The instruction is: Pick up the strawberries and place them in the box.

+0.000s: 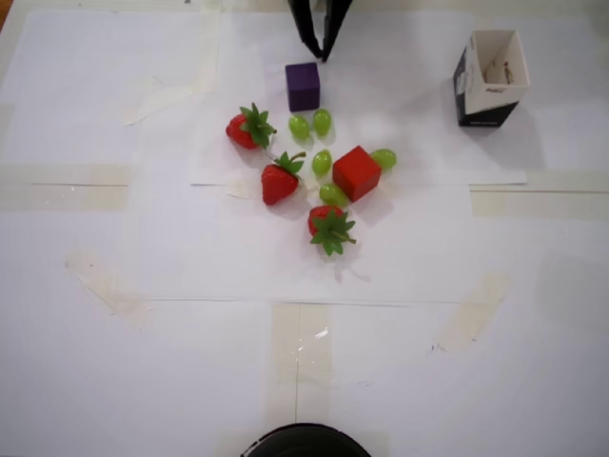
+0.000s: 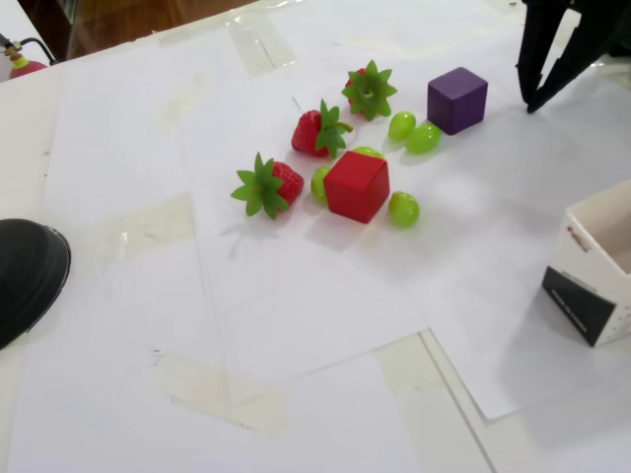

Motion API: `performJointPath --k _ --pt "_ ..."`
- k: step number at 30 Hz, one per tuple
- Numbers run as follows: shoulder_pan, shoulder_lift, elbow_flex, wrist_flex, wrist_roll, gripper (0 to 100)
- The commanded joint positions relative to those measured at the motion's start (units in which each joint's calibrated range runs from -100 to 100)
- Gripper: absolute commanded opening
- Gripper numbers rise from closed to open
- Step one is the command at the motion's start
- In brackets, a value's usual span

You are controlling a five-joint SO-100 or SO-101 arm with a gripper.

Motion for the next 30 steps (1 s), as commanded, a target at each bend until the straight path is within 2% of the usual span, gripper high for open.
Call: performJointPath --k 1,10,19,23,30 --pt "1.19 0.23 0.0 0.1 -0.49 0" --pt "1.19 0.23 -6.45 -0.39 0.93 0" --pt "2.44 0.23 -25.0 6.39 2.3 0" --pt "6.19 0.31 -32.09 8.19 4.84 0" --pt "9.5 1.52 -34.73 2.06 10.01 0"
